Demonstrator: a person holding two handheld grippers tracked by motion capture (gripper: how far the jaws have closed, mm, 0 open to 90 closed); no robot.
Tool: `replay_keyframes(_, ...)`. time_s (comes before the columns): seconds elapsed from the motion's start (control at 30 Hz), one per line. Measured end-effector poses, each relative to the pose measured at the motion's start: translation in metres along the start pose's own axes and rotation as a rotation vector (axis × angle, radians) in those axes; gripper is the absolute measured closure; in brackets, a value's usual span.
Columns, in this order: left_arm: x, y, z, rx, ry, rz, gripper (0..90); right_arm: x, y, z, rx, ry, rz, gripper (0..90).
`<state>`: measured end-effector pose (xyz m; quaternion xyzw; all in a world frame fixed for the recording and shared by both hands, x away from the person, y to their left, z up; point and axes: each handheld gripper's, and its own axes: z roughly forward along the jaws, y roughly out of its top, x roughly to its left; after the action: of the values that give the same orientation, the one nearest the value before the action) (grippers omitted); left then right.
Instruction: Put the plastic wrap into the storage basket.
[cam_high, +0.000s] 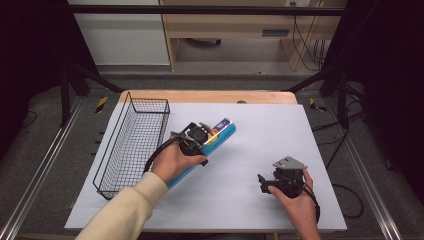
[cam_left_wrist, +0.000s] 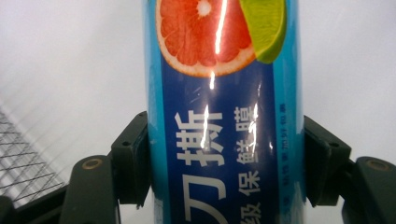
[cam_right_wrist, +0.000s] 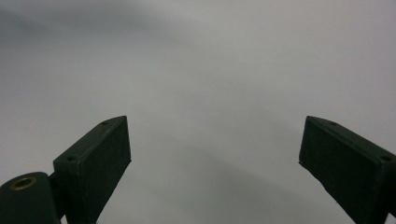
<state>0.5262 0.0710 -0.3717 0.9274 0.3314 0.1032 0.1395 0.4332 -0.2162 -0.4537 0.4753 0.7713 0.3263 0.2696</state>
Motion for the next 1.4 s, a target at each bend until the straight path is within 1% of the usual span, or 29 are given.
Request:
replay_keyframes(0.13,0.004,-0.002,-0.012,-0.009,0.019,-0.003,31.5,0.001,0.0,0.0,0.003,0.002,0.002,9.4)
replay_keyframes(0.17,0.005,-0.003,-0.015,-0.013,0.019,-0.013,31.5,0.001,0.0,0.0,-0.001,0.002,-0.001,9.4)
replay_keyframes(0.27,0.009,-0.005,-0.023,-0.023,0.03,-0.019,31.5,0.003,0.0,0.001,0.004,0.006,0.001,9.4)
replay_keyframes(0.33,0.011,-0.006,-0.029,-0.017,0.039,-0.015,31.5,0.003,0.0,0.001,0.002,0.005,-0.005,9.4)
replay_keyframes(0.43,0.014,-0.008,-0.036,-0.023,0.051,-0.024,31.5,0.004,0.0,0.001,0.001,0.007,-0.007,9.4)
replay_keyframes(0.67,0.022,-0.018,-0.059,-0.036,0.083,-0.051,31.6,0.005,0.0,0.002,-0.005,0.01,-0.007,9.5)
replay_keyframes(0.7,0.024,-0.02,-0.063,-0.037,0.086,-0.054,31.6,0.005,0.0,0.002,-0.009,0.012,-0.018,9.5)
replay_keyframes(0.73,0.026,-0.022,-0.067,-0.039,0.091,-0.059,31.6,0.006,0.0,0.002,-0.007,0.01,-0.013,9.5)
replay_keyframes(0.77,0.027,-0.023,-0.069,-0.042,0.093,-0.064,31.6,0.007,0.0,0.003,-0.009,0.012,-0.018,9.5)
replay_keyframes(0.8,0.029,-0.025,-0.071,-0.037,0.094,-0.065,31.6,0.007,0.0,0.003,-0.011,0.012,-0.016,9.5)
replay_keyframes(0.97,0.034,-0.033,-0.08,-0.033,0.117,-0.075,31.7,0.011,0.001,0.005,-0.01,0.017,-0.037,9.5)
replay_keyframes(1.0,0.035,-0.034,-0.082,-0.035,0.118,-0.079,31.7,0.012,0.001,0.005,-0.006,0.02,-0.029,9.5)
replay_keyframes(1.03,0.036,-0.036,-0.083,-0.042,0.119,-0.09,31.7,0.011,0.0,0.005,-0.004,0.019,-0.041,9.5)
replay_keyframes(1.1,0.037,-0.039,-0.085,-0.042,0.122,-0.095,31.7,0.011,0.0,0.006,-0.003,0.023,-0.04,9.5)
replay_keyframes(1.13,0.038,-0.041,-0.086,-0.047,0.125,-0.107,31.7,0.011,0.0,0.006,-0.006,0.024,-0.032,9.5)
replay_keyframes(1.17,0.038,-0.043,-0.087,-0.047,0.129,-0.111,31.7,0.011,0.0,0.007,-0.007,0.026,-0.034,9.5)
replay_keyframes(1.2,0.039,-0.045,-0.088,-0.05,0.134,-0.107,31.7,0.011,0.0,0.007,-0.007,0.028,-0.037,9.5)
replay_keyframes(1.23,0.04,-0.047,-0.089,-0.051,0.146,-0.113,31.7,0.011,0.0,0.008,-0.009,0.032,-0.036,9.5)
replay_keyframes(1.3,0.042,-0.052,-0.092,-0.052,0.151,-0.128,31.7,0.011,0.001,0.008,-0.008,0.038,-0.038,9.5)
replay_keyframes(1.33,0.041,-0.054,-0.093,-0.05,0.143,-0.14,31.7,0.011,0.001,0.009,-0.008,0.038,-0.041,9.5)
replay_keyframes(1.4,0.041,-0.059,-0.097,-0.044,0.158,-0.147,31.8,0.012,0.003,0.009,-0.009,0.041,-0.041,9.5)
